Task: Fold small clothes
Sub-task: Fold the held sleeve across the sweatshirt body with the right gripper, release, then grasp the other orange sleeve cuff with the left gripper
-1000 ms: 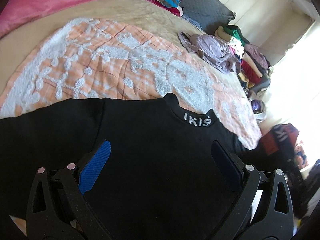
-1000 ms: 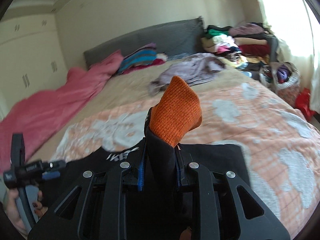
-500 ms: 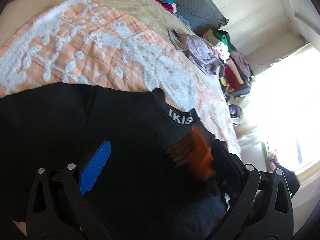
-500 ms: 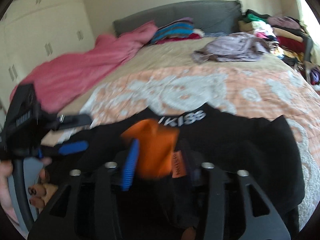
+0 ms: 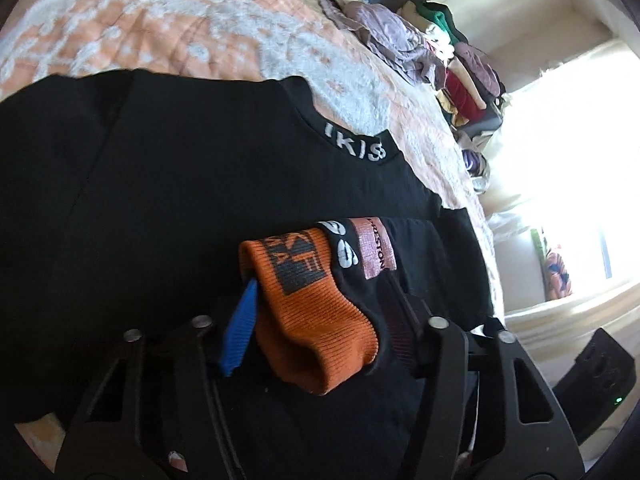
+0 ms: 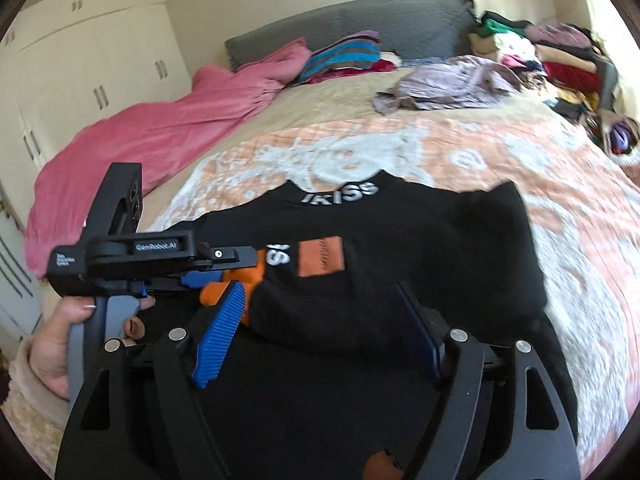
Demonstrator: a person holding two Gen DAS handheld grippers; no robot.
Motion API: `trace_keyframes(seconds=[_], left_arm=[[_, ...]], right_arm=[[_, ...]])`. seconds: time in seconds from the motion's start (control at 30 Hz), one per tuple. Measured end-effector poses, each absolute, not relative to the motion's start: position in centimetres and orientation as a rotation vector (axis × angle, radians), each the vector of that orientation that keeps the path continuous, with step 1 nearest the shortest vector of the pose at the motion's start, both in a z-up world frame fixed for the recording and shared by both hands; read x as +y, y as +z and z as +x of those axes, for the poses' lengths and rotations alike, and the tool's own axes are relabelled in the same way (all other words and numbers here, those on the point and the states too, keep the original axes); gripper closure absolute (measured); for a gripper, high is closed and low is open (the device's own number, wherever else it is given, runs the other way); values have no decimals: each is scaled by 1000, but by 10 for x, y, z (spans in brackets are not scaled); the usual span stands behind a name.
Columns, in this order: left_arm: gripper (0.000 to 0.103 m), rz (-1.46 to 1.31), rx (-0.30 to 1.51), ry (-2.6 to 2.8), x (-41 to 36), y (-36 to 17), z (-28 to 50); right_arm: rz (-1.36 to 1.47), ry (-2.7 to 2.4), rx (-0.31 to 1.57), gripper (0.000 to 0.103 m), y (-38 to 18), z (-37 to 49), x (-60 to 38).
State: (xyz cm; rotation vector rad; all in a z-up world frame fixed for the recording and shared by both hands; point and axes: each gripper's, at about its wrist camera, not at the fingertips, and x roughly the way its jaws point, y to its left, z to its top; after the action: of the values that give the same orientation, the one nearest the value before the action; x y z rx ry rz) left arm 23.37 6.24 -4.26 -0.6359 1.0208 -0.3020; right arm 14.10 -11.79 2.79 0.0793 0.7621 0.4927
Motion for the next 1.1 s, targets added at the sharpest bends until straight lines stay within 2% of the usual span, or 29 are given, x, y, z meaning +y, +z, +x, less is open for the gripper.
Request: trace_keyframes(seconds=[0.07, 0.1, 0.2, 0.33, 0.43, 0.6, 0.63, 0.7, 0.83, 0.9, 1.03, 1.1], left_arm=[[78, -588, 1008, -298, 55, -42, 234], [94, -574, 996, -303, 53, -41, 234], [98, -562, 950, -328, 56, -29, 231], [98, -511, 810, -358, 65, 18, 212], [98, -495, 780, -338, 77, 36, 202], [94, -450, 863, -270, 87, 16, 203], [83, -456, 875, -255, 91, 12, 203], [71, -439, 865, -212, 99, 11, 197], [71, -425, 868, -221, 98, 8, 195], [71, -374, 897, -207, 87, 1, 198], [62, -237, 1002, -109, 75, -28, 201], [60, -245, 1022, -79, 80, -41, 200]], right_arm=[[109, 473, 761, 29, 28, 137, -130], [129, 462, 759, 29, 29, 135, -137], [159, 445, 752, 29, 31, 132, -149], [153, 411, 744, 29, 33, 131, -160], [137, 386, 744, 29, 33, 132, -163], [105, 342, 765, 29, 27, 144, -160], [92, 332, 775, 29, 24, 149, -157], [71, 318, 790, 29, 20, 155, -153], [18, 299, 827, 28, 8, 170, -141], [-1, 301, 849, 21, 2, 176, -137], [-55, 228, 933, 18, -21, 192, -137], [-49, 214, 968, 18, -32, 197, -140]])
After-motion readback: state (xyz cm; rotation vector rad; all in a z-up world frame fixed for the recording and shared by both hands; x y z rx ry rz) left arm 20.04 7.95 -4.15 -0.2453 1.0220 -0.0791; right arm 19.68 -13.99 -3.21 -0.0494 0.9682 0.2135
